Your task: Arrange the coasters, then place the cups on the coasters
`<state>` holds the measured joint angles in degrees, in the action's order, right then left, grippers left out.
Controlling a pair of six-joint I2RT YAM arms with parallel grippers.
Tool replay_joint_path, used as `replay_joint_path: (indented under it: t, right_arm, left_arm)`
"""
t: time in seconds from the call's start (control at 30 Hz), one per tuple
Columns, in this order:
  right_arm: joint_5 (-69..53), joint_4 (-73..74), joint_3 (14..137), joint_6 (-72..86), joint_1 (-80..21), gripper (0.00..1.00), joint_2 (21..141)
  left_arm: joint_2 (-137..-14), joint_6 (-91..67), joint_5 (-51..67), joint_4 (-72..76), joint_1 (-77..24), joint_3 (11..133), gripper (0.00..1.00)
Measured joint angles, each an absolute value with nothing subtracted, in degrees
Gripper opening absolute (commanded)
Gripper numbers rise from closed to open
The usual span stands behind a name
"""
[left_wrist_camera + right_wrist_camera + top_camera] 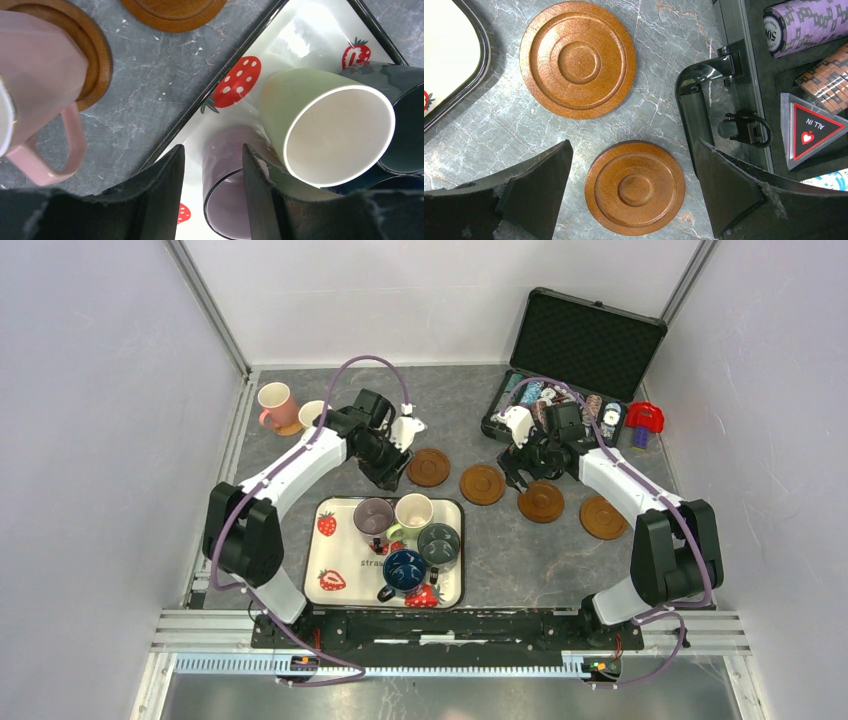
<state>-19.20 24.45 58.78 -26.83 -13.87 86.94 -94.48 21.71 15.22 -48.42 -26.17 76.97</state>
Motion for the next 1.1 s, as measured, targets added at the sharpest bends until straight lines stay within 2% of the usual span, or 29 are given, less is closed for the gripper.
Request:
replay_joint_path:
  t: [0.27,0.53,0.63,0.87,1.1]
  right_arm:
    - [-19.16,24.47,58.78,-26.85,-13.87,0.98,86.94]
    - [-18.96,24.47,58.78,-26.85,-13.87,0.98,86.94]
    - [-18.96,24.47,58.78,-26.85,-13.87,0.98,86.94]
    - [-18.81,24.49,58.41,-26.87,-13.87,0.98,86.8]
    - [-18.79,24.49,58.26,-26.92,-13.87,0.98,86.61]
  left_arm:
    - [-96.84,21.89,14.85,-49.67,-26.98,75.66,0.52]
    - [-95.0,25.34,15.0,-51.11,-26.96,69.38,0.53]
    - [-92.92,26.72,14.96,-52.14,-26.96,66.08,0.58]
    - [-83.46,28.12,17.04,-53.12,-25.82,59.81,0.75]
    - [-77.12,28.53,21.17,-53.23,-25.71,57.19,0.8]
